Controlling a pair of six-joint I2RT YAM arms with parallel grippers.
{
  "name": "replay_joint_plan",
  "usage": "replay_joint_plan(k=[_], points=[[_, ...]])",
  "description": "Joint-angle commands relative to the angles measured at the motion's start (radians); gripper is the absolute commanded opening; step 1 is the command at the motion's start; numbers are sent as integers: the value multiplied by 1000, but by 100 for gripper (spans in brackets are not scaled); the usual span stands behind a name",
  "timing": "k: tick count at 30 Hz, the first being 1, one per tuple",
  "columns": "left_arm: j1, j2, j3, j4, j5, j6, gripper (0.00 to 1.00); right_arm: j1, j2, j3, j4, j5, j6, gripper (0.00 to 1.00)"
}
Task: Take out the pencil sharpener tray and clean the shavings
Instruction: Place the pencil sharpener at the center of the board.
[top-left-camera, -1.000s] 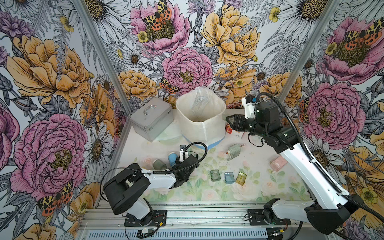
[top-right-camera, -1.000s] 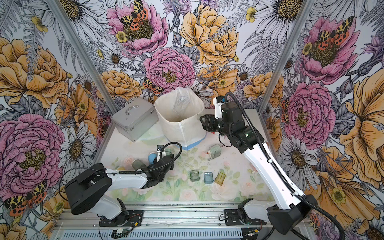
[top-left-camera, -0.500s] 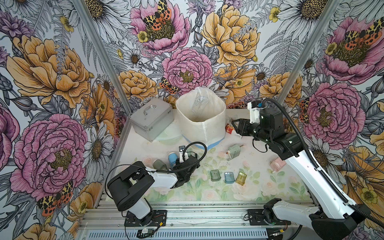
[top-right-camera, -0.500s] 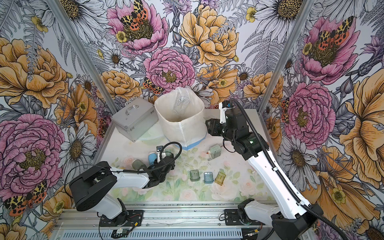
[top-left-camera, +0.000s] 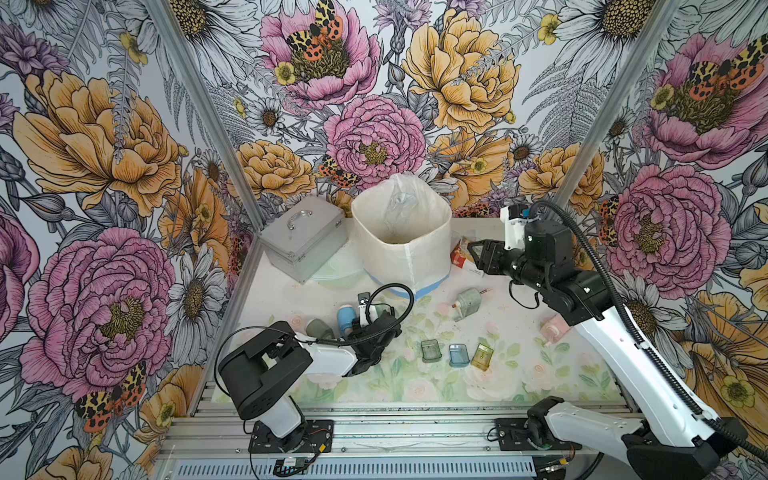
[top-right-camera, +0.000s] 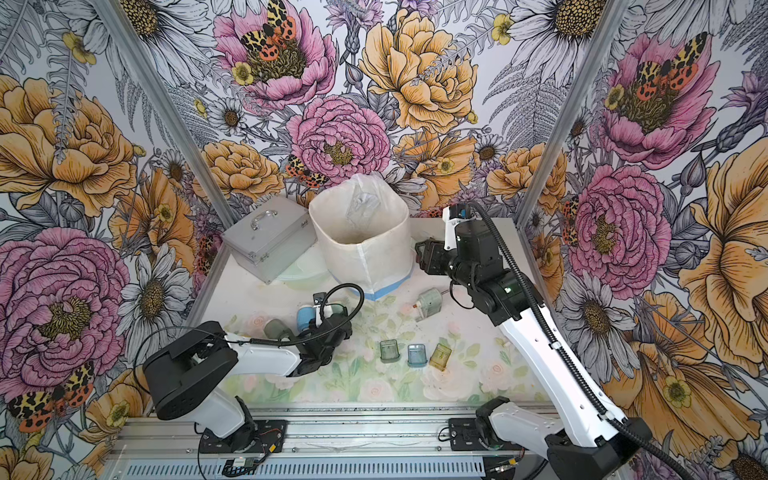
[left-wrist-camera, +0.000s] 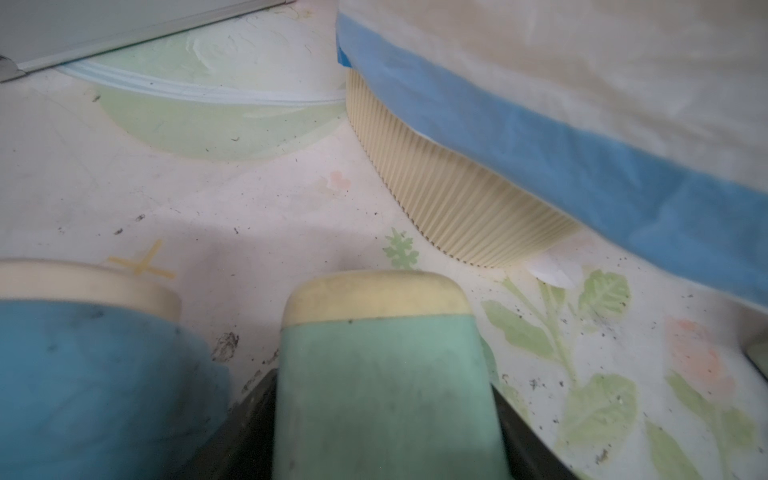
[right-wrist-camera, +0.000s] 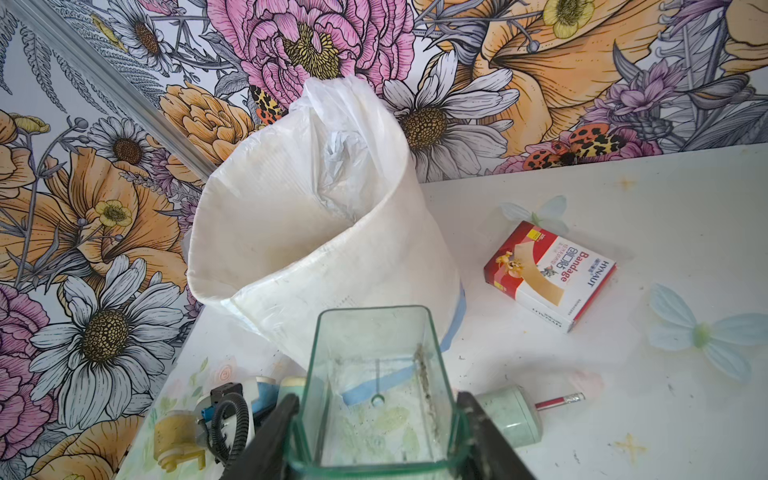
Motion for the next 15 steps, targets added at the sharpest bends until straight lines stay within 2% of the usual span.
replay_joint_plan(k=[1,15], points=[[-10,11,20,-4,-6,-15,68,-10,-32,-16,4,27,-9,34],[-73,-33,23,-16,-76,29,68,-23,-72,-177,0,80,30,34]])
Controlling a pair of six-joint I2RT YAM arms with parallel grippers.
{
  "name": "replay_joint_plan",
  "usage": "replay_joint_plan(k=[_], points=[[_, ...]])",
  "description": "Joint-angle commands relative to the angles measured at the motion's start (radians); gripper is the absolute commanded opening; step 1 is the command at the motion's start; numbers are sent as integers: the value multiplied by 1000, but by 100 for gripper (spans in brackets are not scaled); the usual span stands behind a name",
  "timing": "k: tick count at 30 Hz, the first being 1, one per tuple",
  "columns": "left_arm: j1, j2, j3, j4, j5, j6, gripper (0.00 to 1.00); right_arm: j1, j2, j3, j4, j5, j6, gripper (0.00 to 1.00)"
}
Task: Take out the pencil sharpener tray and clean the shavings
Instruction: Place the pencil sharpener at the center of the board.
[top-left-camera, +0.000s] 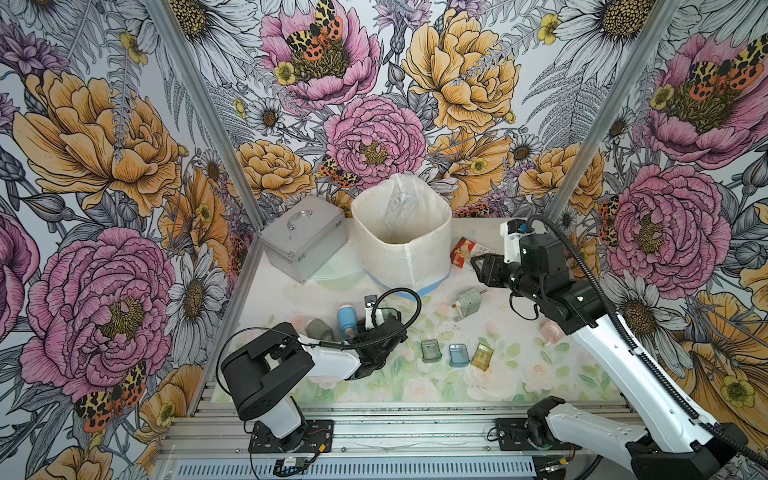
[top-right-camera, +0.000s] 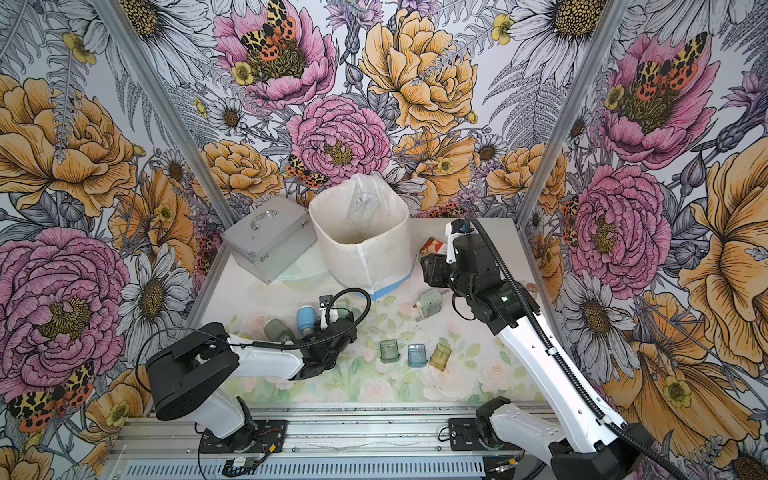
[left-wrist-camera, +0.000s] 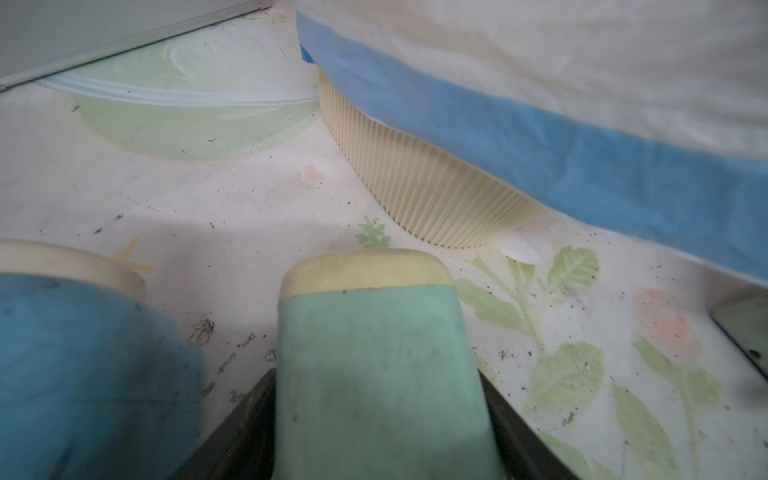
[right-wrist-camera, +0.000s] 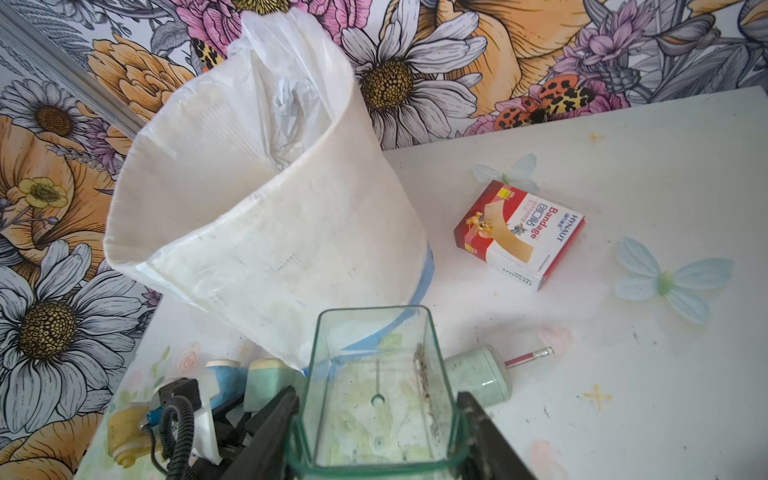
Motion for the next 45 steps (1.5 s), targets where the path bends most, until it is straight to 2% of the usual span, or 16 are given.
replay_joint_plan(k=[1,13,18,25,36,42,43,44,45], points=[[-6,-38,13,-7,-41,12,68,-12,-31,-31,2,38,22,34],[-8,-139,5,-60,-69,54,69,-17,-52,-142,3,77,77,35],[-22,-164,23,-60,-60,139,69,-16,-76,-199,3,129,109,35],[-54,-226,15,-61,-88,188,71,-19,-112,-270,4,160,165,34],[-62,-481,-54,-123,-119,300,73,-19,-148,-414,-16,185,288,34],[-44,-588,-89,-155,-120,353,83,-18,-149,-457,-23,222,325,34],[-37,-597,-95,-156,-116,355,88,-18,-146,-459,-23,225,327,34],[-27,-609,-100,-163,-109,359,98,-19,-140,-459,-25,229,330,34],[-17,-622,-101,-179,-104,356,99,-17,-135,-460,-28,229,334,34]])
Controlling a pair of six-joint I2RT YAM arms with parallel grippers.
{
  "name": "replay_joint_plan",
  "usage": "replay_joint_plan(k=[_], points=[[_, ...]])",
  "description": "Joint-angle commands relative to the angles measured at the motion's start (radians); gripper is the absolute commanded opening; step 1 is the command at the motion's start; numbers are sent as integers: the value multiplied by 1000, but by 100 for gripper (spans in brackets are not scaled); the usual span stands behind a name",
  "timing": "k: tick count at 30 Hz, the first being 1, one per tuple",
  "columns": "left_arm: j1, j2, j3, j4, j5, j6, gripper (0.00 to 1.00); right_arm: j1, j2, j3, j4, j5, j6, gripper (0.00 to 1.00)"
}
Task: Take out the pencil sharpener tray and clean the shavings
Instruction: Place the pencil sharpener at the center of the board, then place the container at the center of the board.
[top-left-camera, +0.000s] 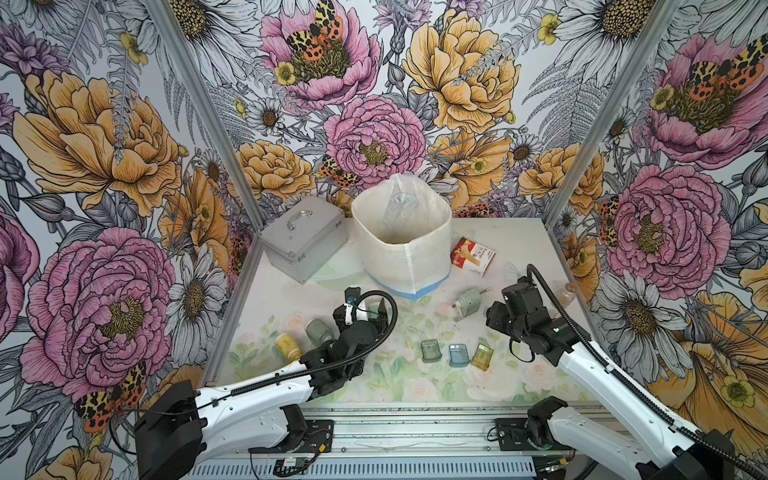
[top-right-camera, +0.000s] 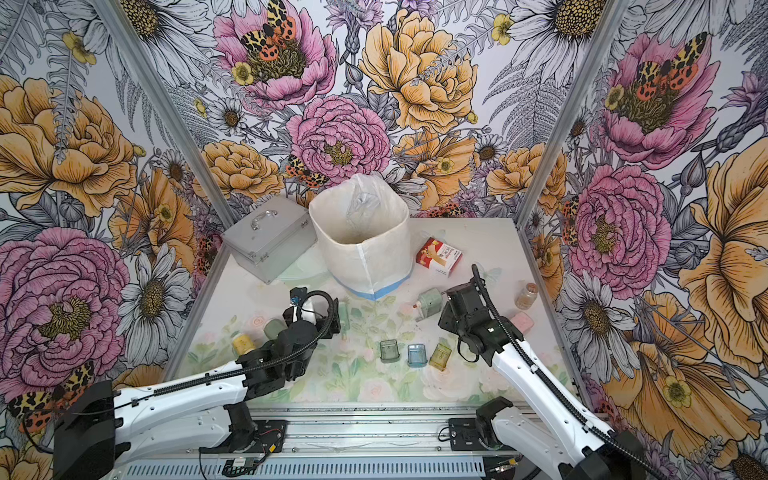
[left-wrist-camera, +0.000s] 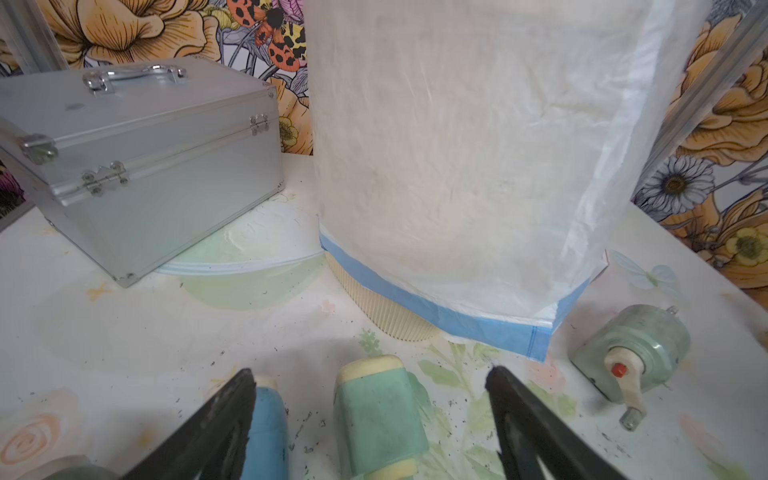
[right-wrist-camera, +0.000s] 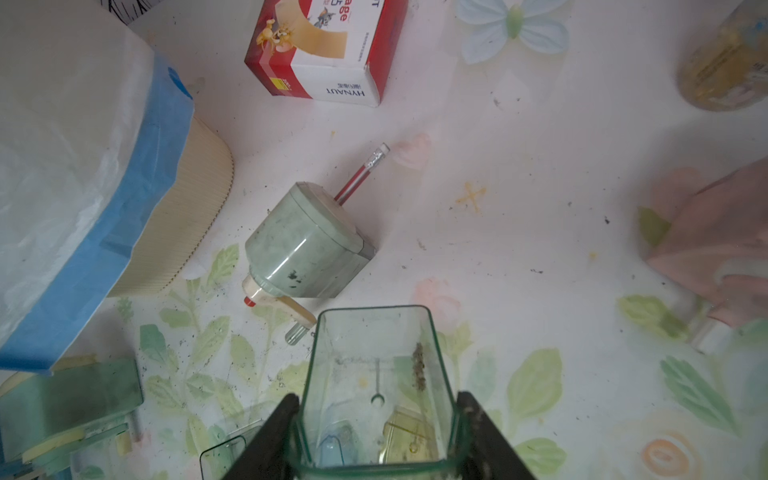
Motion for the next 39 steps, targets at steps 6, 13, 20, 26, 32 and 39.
replay_joint_plan(k=[6,13,20,26,32,39], points=[[101,-149,-6,-113,102,63,99,-5,-3,-24,-20,70,53,34],[253,-289,-22,-114,234,-1,99,-2,-19,-83,-31,89,109,34],[317,-305,-65,-38,347,15,99,22,-44,-127,-67,107,164,34],[317,-236,-62,0,375,10,99,91,11,-177,-85,141,254,32],[319,-227,-56,10,382,26,99,160,12,-230,-85,181,341,32],[320,-224,-61,15,389,23,99,169,-11,-246,-116,184,355,32]])
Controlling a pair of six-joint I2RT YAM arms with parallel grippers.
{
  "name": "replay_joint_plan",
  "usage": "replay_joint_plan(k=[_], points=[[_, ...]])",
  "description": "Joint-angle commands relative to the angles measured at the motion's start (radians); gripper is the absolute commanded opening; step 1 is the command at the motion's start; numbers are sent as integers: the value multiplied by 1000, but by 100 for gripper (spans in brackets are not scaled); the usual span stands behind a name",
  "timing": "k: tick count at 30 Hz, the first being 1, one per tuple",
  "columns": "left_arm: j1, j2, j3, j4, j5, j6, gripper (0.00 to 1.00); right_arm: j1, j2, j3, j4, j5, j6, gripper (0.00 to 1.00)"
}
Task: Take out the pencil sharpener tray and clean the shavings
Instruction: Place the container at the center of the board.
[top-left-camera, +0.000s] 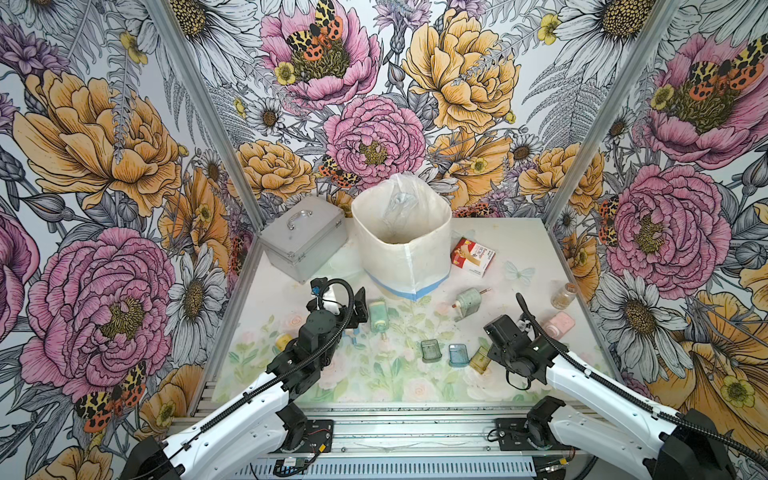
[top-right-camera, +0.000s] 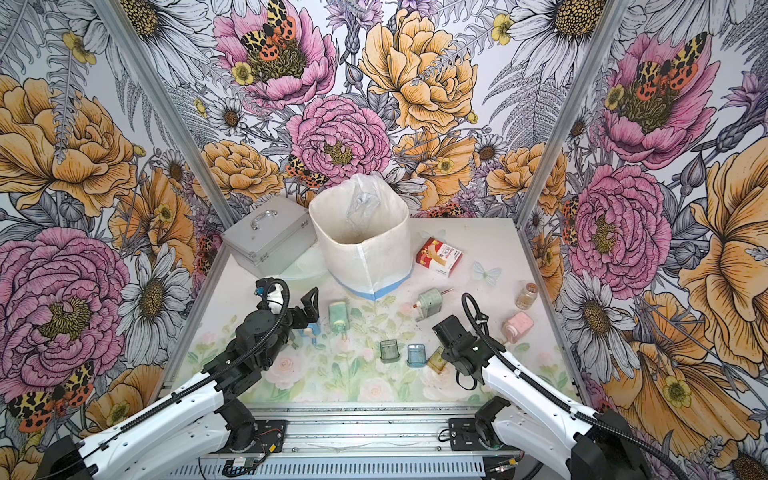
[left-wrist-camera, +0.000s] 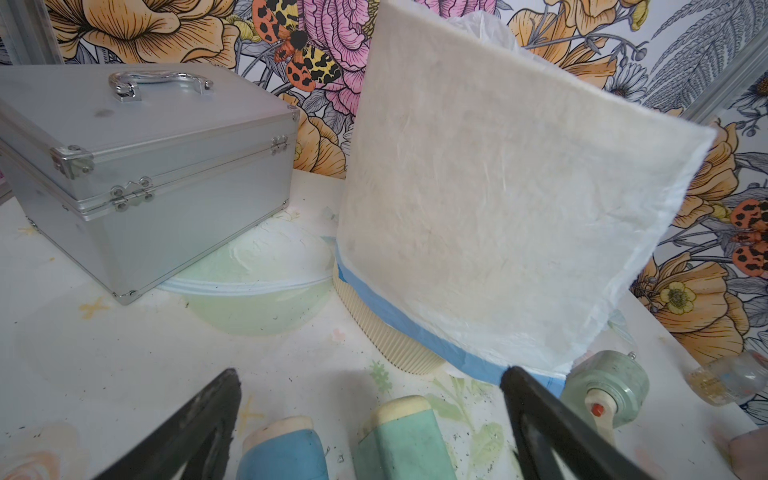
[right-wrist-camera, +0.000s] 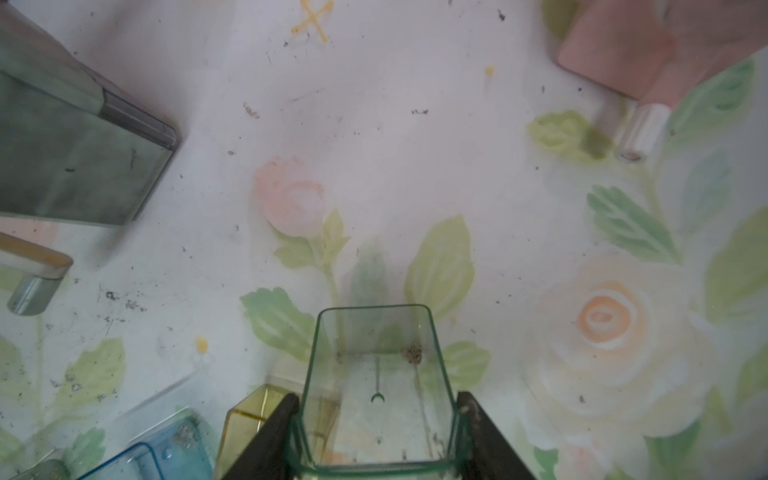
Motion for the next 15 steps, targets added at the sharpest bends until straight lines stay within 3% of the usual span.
replay_joint_plan(k=[1,5,11,15], points=[[8,-2,-3,26,23,9,99,10,-19,-1,-47,42,38,32],[8,-6,-1,23,27,8,99,10,2,34,-162,65,118,31],[7,-21,-9,21,25,7,99,41,3,34,-163,22,140,31],[7,-24,-9,20,28,11,99,127,3,34,-149,19,185,31]])
